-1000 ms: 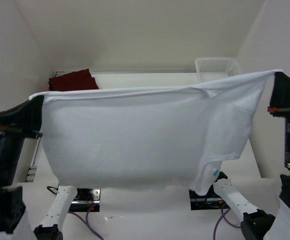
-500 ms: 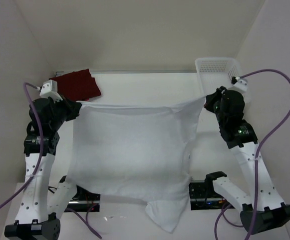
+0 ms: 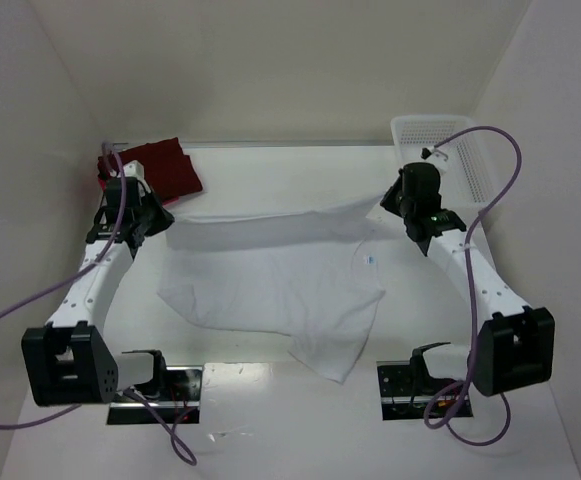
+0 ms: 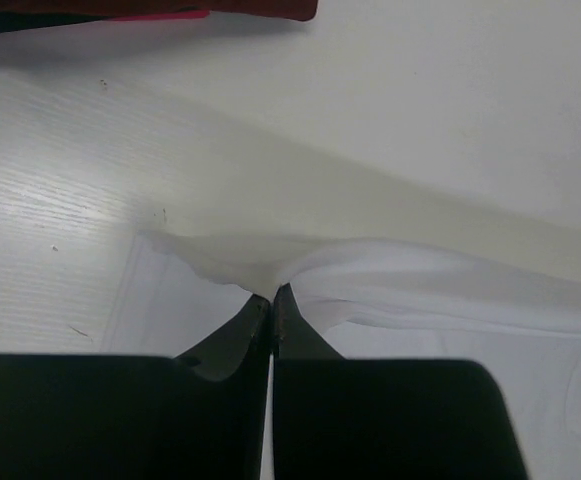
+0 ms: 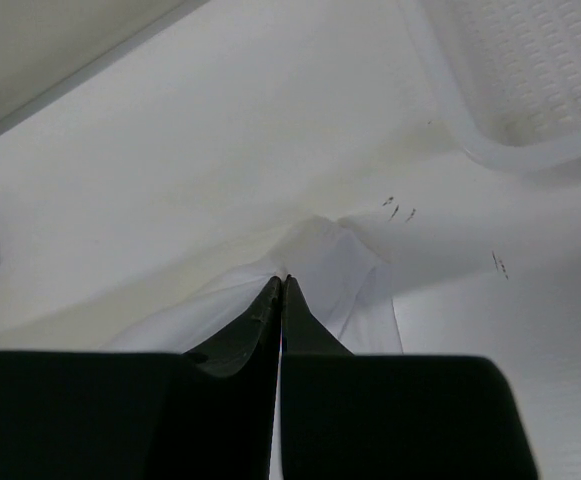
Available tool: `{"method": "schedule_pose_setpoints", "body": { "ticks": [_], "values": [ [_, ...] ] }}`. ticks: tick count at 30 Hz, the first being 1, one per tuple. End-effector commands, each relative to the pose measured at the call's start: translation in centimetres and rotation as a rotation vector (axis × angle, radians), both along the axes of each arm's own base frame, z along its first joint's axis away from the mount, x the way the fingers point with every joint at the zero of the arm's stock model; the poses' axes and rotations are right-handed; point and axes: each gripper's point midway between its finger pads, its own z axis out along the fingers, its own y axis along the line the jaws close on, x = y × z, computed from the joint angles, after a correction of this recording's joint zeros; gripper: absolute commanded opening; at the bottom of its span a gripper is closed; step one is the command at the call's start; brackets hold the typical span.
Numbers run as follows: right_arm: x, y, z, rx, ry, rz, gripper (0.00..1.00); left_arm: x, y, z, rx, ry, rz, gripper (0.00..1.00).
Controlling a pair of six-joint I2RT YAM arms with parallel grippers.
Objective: Fold and stack the t-shirts
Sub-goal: Flatten out the tshirt, then fold the flattened tshirt in 1/3 of the way
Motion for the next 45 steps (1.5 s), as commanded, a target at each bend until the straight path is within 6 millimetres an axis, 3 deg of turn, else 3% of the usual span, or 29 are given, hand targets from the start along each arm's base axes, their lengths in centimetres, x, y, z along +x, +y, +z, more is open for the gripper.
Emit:
{"method": "schedule_pose_setpoints", "body": {
  "ticks": [1,3,5,7,9,13,14,16,21,25,28,35,45],
  "values": [
    [4.2,0.3,4.8,0.016,-0.158,-0.019,0.0,4.2,1.2,2.7,0.043,-0.108,0.016,0.0],
    [6.0,0.5,5.0,0.012,-0.166,-0.026,0.0,6.0,1.6,2.3,0.057,-0.095,0.017,0.0],
    [7.7,0.8,3.5,-0.003,-0.131,-0.023,0.0,7.9,2.0,1.2,0.069,-0.062,0.02,0.0],
    [8.8,0.8,3.3,-0.006,-0.132,-0.03,0.0,9.1,2.4,1.2,0.083,-0.059,0.024,0.0],
    [10.8,1.0,4.7,-0.003,-0.168,-0.041,0.0,10.5,2.6,1.1,0.093,-0.056,0.02,0.0],
    [13.6,1.2,3.9,-0.038,-0.148,-0.041,0.0,12.5,3.9,0.6,0.093,-0.046,0.043,0.0],
    [14.3,1.3,4.6,-0.04,-0.162,-0.04,0.0,12.8,4.2,0.3,0.093,-0.039,0.048,0.0],
    [16.0,1.6,3.7,-0.045,-0.142,-0.039,0.0,13.6,4.8,-1.1,0.097,-0.016,0.052,0.0],
    [17.8,2.0,2.1,-0.058,-0.114,-0.034,0.0,15.3,4.7,-1.9,0.09,-0.005,0.021,0.0],
    [18.3,2.0,0.8,-0.072,-0.088,-0.029,0.0,15.8,5.5,-3.1,0.105,0.026,0.033,0.0],
    [19.0,2.1,0.6,-0.071,-0.094,-0.036,0.0,16.2,6.5,-3.0,0.11,0.022,0.048,0.0],
    [18.2,3.1,0.2,-0.009,-0.083,-0.004,0.0,16.4,6.6,-3.3,0.116,0.038,0.041,0.0],
    [11.5,4.8,-4.8,0.115,0.018,0.035,0.0,12.3,6.8,-6.7,0.118,0.153,0.056,0.0]
  ]
}}
